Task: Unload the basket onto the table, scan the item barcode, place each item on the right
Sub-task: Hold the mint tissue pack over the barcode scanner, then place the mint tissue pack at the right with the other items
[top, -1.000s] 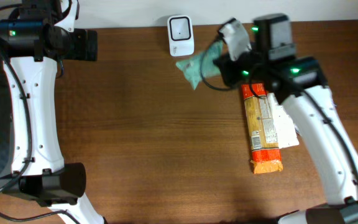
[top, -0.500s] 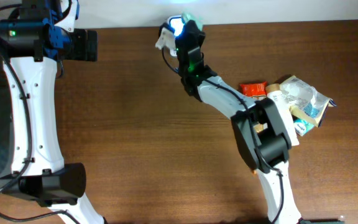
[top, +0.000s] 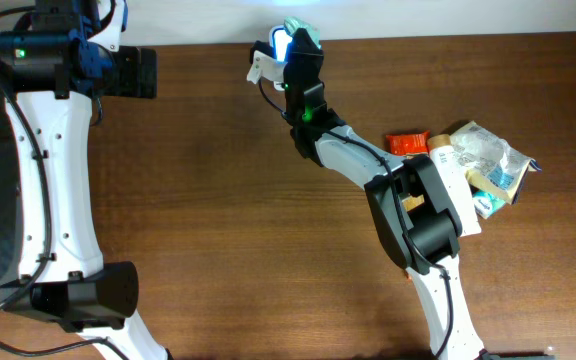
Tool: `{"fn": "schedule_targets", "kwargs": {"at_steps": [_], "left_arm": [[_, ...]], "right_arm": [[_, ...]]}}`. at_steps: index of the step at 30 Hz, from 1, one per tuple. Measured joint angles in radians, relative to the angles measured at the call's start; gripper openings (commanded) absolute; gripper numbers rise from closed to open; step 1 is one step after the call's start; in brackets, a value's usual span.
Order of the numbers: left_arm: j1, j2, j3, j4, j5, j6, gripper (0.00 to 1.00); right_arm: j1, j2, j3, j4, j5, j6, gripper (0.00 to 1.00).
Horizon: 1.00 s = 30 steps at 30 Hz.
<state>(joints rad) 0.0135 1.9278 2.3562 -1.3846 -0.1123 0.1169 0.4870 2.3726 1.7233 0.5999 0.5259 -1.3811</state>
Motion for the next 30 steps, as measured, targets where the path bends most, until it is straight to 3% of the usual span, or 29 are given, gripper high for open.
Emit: {"fn": "schedule_targets", "kwargs": {"at_steps": [4,6,9,15,20,21,24,25,27,28,30], "left_arm": [[0.0,0.0,0.0,0.001,0.0,0.0,0.99],[0.0,0.0,0.0,0.0,0.0,0.0,0.99],[0.0,0.0,0.0,0.0,0.001,0.0,0.99],[0.0,0.0,0.0,-0.001,0.0,0.0,0.99],[0.0,0.0,0.0,0.0,0.0,0.0,0.99],[0.0,0.0,0.0,0.0,0.0,0.0,0.99],[0.0,0.0,0.0,0.0,0.0,0.0,0.99],[0.0,0.0,0.0,0.0,0.0,0.0,0.99],[0.0,0.0,0.0,0.0,0.0,0.0,0.99],[0.0,0.0,0.0,0.0,0.0,0.0,0.99],[0.0,0.0,0.0,0.0,0.0,0.0,0.99]], "right_arm": [[0.0,-0.036,-0.001,-0.027,0.053,0.185,0.04],[0.0,-0.145,-0.003,-0.144,0.09,0.308,0.04],[0.0,-0.381,0.011,-0.636,0.037,0.582,0.04],[-0.043,-0.708,0.013,-1.329,-0.164,1.34,0.04],[-0.272,-0.871,0.019,-1.78,-0.294,1.611,0.04],[-0.408,-0.872,-0.002,-1.866,-0.302,1.691,0.04],[-0.587,-0.833,-0.148,-1.825,-0.307,1.735,0.06],[-0.62,-0.814,-0.203,-1.78,-0.312,1.742,0.17],[-0.658,-0.795,-0.313,-1.664,-0.337,1.745,0.49],[-0.676,-0.78,-0.405,-1.604,-0.357,1.757,0.59],[-0.677,-0.78,-0.431,-1.581,-0.373,1.742,0.63]]}}
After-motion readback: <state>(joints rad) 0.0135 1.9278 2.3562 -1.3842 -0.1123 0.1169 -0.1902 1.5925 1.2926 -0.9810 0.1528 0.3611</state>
